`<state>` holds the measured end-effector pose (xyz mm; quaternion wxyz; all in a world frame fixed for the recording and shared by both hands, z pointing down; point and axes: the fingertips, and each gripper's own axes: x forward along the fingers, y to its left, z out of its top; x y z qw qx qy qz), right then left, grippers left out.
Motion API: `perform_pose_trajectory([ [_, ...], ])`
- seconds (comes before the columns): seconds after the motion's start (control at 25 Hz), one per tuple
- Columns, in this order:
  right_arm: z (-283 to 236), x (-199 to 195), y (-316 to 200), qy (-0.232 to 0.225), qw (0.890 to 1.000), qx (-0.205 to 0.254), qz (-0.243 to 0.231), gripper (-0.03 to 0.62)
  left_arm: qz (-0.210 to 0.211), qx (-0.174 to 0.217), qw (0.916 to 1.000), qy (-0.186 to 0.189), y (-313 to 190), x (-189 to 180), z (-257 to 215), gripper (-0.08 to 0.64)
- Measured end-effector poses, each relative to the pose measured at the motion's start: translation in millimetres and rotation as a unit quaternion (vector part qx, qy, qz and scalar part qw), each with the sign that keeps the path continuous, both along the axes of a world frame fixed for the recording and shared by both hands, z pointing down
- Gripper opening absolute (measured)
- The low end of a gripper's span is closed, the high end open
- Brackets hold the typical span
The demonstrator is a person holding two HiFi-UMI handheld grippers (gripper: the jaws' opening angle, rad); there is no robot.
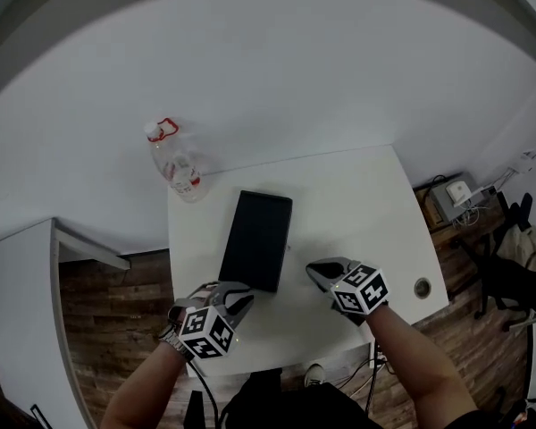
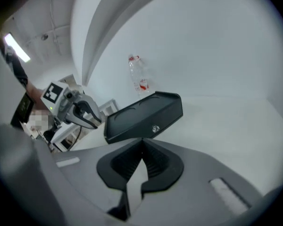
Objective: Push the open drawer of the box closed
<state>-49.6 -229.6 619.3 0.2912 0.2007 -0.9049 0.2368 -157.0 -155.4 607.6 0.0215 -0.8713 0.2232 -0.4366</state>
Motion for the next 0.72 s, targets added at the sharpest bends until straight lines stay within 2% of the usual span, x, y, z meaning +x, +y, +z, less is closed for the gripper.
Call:
perform_pose_trajectory([
  [0.08,-20,12,16,-0.05,0.998,-0.015,0.024,0.004,-0.023,0.003,0.9997,0.008,10,3,-7,0.002],
  [0.2,-48,31,43,-0.11,0.992,-0.028,0.047,0.003,-0.064,-0.007,0.9971,0.04,33,17,-18,0.002],
  [0.32,-77,52,74,-0.172,0.982,-0.046,0.064,0.003,-0.111,-0.029,0.9887,0.097,60,41,-33,0.002],
  [0.4,-95,70,97,-0.213,0.972,-0.061,0.074,0.005,-0.142,-0.045,0.9777,0.147,80,62,-47,0.002],
  [0.56,-126,107,143,-0.28,0.951,-0.085,0.094,0.005,-0.192,-0.082,0.947,0.244,124,105,-68,0.002],
  [0.72,-138,137,187,-0.304,0.943,-0.095,0.093,0.005,-0.221,-0.123,0.9128,0.321,168,144,-79,0.002],
])
